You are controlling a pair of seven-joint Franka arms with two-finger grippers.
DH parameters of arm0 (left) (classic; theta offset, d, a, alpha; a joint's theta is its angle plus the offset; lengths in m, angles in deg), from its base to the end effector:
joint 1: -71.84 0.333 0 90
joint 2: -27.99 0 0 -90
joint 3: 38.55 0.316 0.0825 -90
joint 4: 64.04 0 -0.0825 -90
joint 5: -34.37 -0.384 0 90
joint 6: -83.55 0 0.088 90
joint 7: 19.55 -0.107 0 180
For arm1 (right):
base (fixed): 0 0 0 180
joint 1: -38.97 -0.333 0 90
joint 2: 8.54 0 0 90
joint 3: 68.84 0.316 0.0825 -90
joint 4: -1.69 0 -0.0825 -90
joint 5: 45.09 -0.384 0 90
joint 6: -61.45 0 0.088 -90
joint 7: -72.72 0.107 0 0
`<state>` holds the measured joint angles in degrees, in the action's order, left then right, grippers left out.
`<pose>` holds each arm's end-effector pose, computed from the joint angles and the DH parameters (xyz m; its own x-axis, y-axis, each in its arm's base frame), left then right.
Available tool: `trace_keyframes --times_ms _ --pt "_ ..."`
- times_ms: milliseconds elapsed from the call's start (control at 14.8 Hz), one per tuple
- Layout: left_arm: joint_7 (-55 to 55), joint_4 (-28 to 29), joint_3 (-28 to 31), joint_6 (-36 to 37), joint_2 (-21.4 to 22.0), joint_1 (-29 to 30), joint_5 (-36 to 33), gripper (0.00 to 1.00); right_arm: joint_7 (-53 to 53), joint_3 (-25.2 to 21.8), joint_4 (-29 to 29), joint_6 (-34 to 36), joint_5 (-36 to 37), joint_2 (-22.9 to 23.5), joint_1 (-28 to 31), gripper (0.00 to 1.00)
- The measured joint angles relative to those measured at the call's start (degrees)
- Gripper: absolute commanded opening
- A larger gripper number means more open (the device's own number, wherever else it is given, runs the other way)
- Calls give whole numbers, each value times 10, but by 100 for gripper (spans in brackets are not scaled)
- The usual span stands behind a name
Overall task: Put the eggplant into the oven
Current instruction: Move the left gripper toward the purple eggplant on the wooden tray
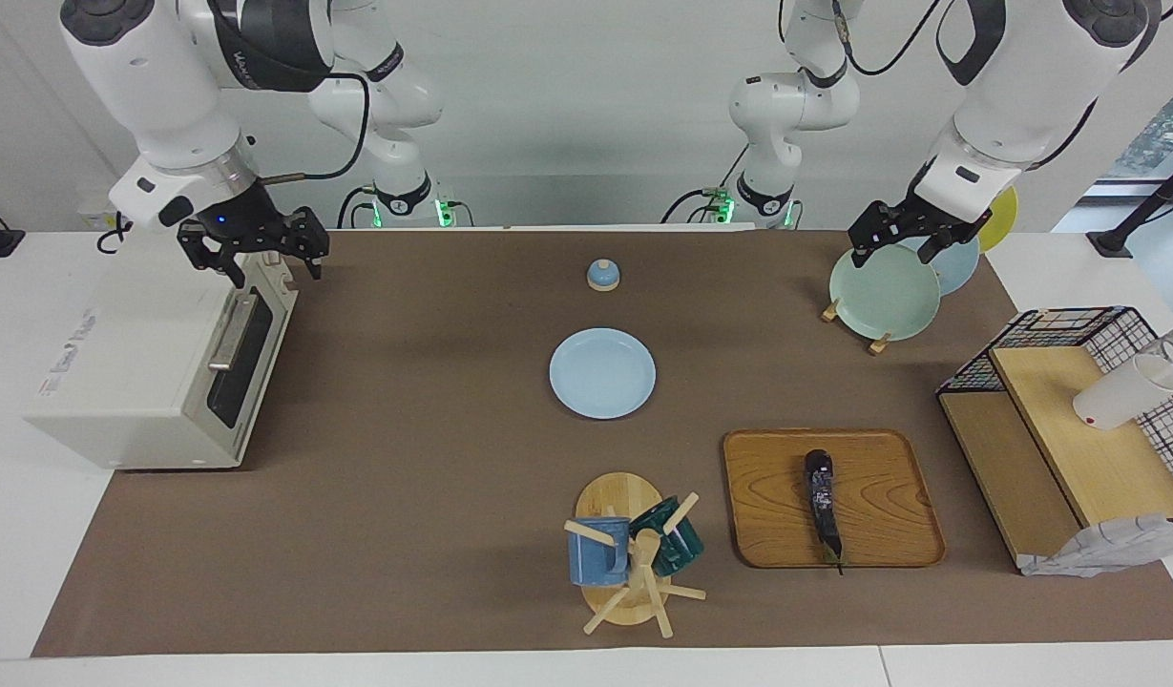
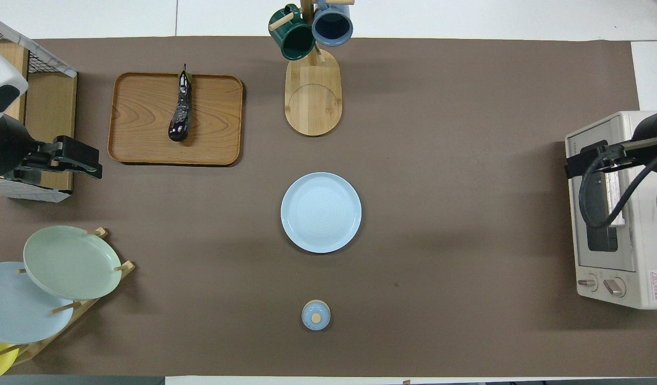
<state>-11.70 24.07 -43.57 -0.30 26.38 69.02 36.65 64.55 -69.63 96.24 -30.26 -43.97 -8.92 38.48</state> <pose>0.5458 -0.0791 0.6157 0.9943 -0.0036 -0.1069 -0.0007 -0.9996 0.0279 0.5527 -0.0050 0.5932 0.9895 0.1375 -0.0452 0.1382 -0.9903 0.0131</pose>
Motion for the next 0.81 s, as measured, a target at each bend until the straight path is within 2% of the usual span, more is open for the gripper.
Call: trace_keyframes --times_ms 539,809 --pt "0 0 0 -5 0 0 0 100 0 0 0 0 0 0 0 100" --pt "0 11 0 -60 0 0 0 100 0 0 0 0 0 0 0 100"
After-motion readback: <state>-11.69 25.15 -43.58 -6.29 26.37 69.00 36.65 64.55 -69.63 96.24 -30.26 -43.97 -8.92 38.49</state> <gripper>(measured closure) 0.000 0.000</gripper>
